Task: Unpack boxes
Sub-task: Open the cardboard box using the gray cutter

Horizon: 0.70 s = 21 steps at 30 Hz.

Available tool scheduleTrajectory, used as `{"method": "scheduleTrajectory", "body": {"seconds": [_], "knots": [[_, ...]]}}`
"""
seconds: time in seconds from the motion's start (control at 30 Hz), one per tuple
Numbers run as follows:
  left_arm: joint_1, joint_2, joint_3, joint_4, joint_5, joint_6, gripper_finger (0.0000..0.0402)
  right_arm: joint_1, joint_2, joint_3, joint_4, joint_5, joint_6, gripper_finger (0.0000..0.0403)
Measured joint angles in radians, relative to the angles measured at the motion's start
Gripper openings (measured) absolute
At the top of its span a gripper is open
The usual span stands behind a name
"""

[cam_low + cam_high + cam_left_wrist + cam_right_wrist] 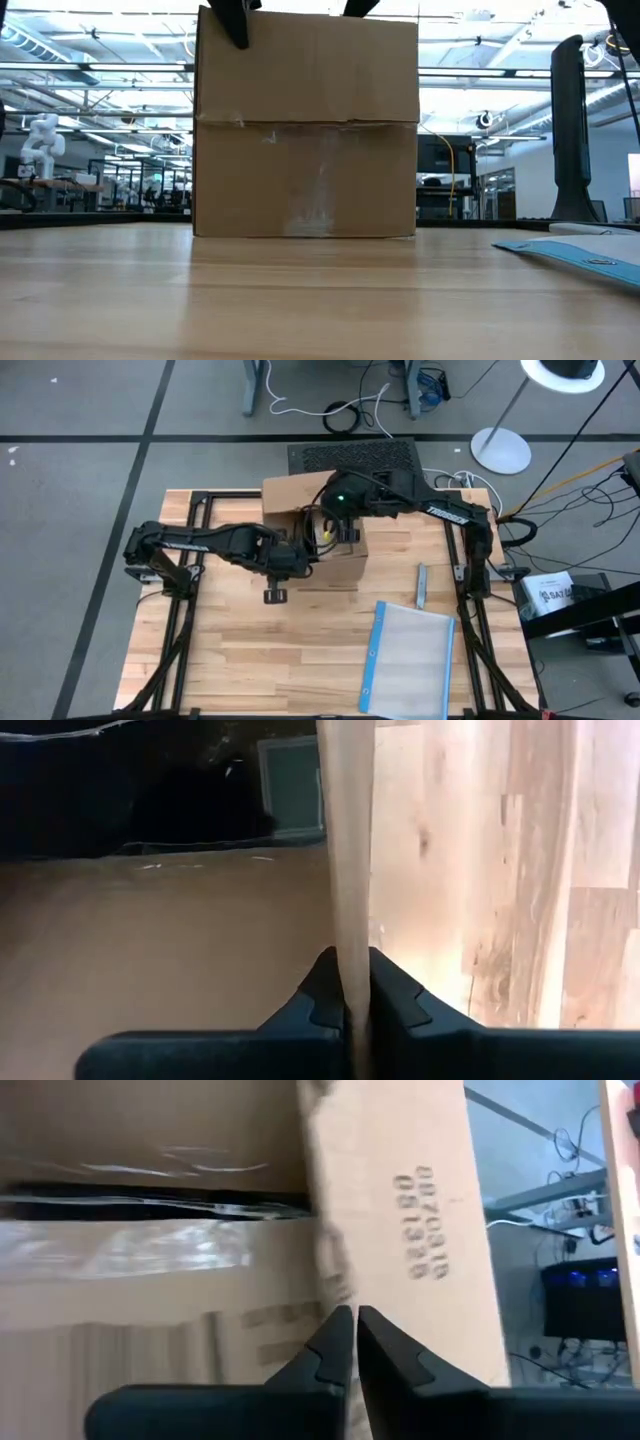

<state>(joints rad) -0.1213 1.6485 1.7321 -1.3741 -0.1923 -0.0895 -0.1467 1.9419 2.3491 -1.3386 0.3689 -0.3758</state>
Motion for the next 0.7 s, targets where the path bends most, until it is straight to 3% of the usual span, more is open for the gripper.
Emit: {"method": "scheduleTrajectory", "body": {"seconds": [0.17, 0.53, 0.7], "knots": [[-0.024, 0.001, 0.009, -0.002, -0.001, -0.003, 0.0015, 0.003, 0.031, 0.001, -0.001, -0.02, -0.048, 0.0037], [-0.024, 0.001, 0.015, -0.02, 0.009, -0.002, 0.0014, 0.09, 0.019, 0.0, -0.027, -0.026, 0.007, 0.008], [-0.026, 0.001, 0.016, -0.02, 0.026, -0.008, 0.0014, 0.083, 0.022, 0.0, -0.053, 0.113, 0.042, 0.0111]]}}
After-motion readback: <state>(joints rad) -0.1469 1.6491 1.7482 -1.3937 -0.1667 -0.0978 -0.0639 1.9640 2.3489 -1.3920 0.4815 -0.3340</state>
